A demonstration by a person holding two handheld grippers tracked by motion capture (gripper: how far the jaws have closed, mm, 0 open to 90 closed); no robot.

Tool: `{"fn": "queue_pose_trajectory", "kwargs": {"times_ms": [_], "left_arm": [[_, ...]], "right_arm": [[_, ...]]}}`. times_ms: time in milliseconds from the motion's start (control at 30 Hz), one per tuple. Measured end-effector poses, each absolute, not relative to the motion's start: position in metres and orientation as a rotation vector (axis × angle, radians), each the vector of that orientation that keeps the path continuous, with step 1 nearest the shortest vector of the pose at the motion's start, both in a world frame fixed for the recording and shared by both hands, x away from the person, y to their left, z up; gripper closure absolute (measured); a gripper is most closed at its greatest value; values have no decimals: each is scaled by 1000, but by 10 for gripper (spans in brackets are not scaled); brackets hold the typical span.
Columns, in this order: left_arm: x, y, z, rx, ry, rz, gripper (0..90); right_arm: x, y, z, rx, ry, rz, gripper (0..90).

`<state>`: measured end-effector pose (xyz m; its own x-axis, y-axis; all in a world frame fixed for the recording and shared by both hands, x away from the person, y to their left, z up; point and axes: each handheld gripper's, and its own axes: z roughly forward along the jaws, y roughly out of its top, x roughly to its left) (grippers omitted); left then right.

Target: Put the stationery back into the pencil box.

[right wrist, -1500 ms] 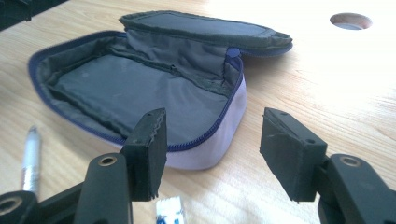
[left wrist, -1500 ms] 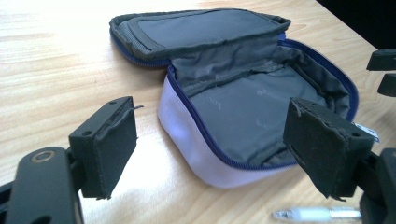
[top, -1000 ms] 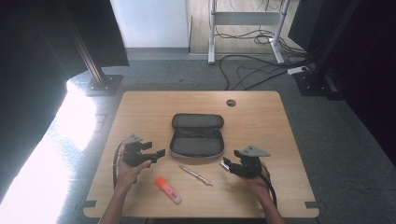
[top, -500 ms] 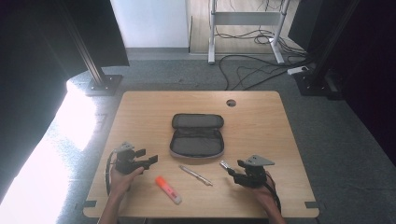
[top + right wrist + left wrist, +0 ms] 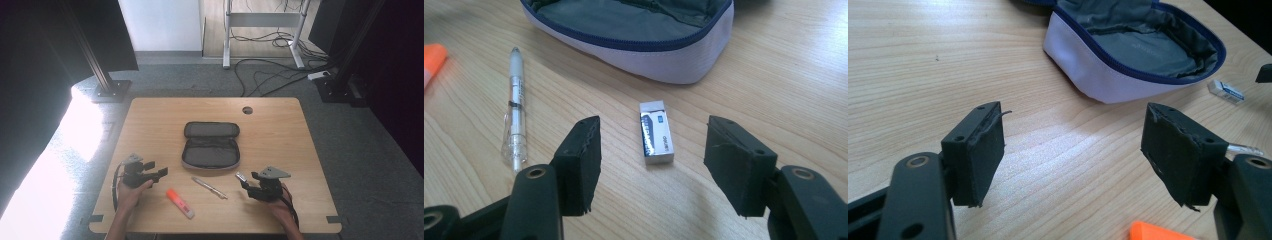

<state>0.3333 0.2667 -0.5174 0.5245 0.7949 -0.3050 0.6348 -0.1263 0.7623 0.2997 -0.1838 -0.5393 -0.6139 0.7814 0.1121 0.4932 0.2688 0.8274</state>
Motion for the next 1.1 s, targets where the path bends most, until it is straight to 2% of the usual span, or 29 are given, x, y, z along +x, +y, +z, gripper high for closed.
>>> {"fn": "queue_pose_trajectory", "kwargs": {"times_ms": [467, 1100], "left_arm": [[336, 264, -521, 1860, 1187, 209, 268], [336, 264, -522, 1869, 1194, 197, 275]], "right_arm": [[309, -165, -545, 1110, 2280, 1212, 425], [323, -162, -553, 1161, 2288, 1115, 573]]}}
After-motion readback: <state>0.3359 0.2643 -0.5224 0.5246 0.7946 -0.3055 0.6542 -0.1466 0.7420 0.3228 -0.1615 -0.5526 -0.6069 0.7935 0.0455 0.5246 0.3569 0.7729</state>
